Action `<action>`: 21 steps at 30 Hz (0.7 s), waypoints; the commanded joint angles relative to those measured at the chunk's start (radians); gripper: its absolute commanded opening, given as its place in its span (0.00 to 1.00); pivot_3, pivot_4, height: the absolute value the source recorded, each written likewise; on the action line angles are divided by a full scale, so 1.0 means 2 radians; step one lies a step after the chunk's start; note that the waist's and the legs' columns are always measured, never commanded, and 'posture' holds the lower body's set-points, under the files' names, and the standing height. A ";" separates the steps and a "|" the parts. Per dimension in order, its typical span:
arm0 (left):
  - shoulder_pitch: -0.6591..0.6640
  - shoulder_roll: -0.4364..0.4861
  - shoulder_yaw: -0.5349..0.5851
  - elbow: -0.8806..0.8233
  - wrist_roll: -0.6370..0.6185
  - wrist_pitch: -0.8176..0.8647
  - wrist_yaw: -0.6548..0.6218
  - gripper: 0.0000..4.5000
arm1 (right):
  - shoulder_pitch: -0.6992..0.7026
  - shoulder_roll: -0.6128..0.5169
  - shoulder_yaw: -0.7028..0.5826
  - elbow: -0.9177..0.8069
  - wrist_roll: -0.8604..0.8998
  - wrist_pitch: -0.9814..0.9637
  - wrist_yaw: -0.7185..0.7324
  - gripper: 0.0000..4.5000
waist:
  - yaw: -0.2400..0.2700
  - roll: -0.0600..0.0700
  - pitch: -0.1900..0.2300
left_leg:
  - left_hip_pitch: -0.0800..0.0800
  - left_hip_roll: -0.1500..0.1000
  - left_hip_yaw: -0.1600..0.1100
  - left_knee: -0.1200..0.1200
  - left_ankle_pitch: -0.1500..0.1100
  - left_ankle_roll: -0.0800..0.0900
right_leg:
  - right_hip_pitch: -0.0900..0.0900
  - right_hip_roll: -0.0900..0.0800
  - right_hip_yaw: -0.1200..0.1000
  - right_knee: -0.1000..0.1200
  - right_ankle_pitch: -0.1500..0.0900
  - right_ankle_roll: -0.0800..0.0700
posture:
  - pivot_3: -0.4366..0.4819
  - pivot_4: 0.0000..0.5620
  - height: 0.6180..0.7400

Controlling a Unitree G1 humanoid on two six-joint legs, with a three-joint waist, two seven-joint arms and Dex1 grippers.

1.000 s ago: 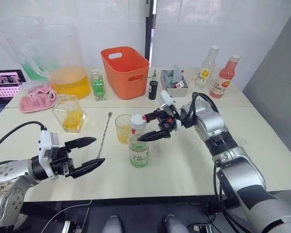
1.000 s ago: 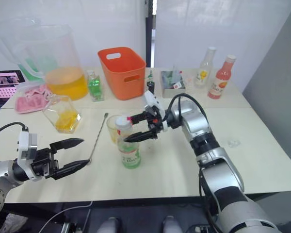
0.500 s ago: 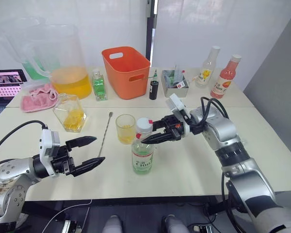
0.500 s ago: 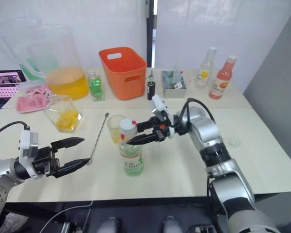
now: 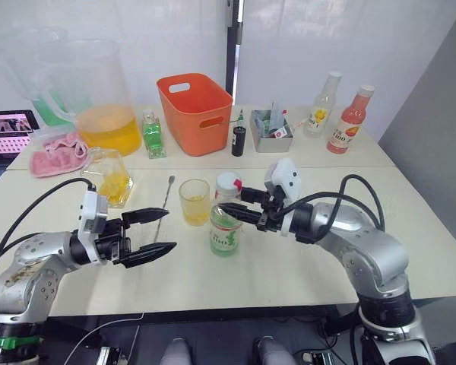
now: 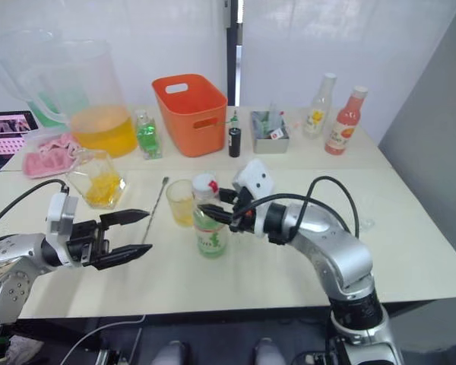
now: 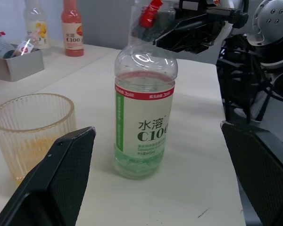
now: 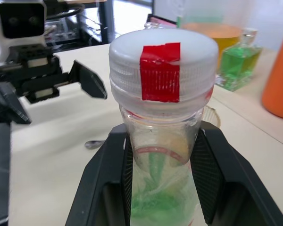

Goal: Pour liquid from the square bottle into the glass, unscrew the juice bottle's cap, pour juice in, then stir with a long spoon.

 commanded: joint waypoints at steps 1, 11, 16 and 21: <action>-0.021 0.010 -0.007 0.016 0.007 -0.003 -0.023 1.00 | 0.013 0.017 -0.011 -0.051 0.011 0.021 -0.051 0.27 | 0.000 0.000 0.000 | 0.000 0.000 0.000 0.000 0.000 0.000 | 0.000 0.000 0.000 0.000 0.000 0.000 | 0.48 0.27 0.69; -0.044 0.010 -0.018 0.039 0.021 -0.003 -0.050 1.00 | 0.044 0.028 -0.001 -0.085 0.021 0.054 -0.106 0.27 | 0.000 0.000 0.000 | 0.000 0.000 0.000 0.000 0.000 0.000 | 0.000 0.000 0.000 0.000 0.000 0.000 | 0.48 0.27 0.69; -0.042 0.010 -0.018 0.035 0.024 -0.004 -0.050 1.00 | 0.051 0.021 0.002 -0.083 0.030 0.049 -0.092 0.38 | 0.000 0.000 0.000 | 0.000 0.000 0.000 0.000 0.000 0.000 | 0.000 0.000 0.000 0.000 0.000 0.000 | 0.48 0.27 0.69; -0.041 0.009 -0.015 0.031 0.024 -0.002 -0.047 1.00 | 0.048 0.003 -0.003 -0.076 0.049 0.043 -0.066 0.78 | -0.001 0.000 0.000 | 0.000 0.000 0.000 0.000 0.000 0.000 | 0.000 0.000 0.000 0.000 0.000 0.000 | 0.48 0.27 0.69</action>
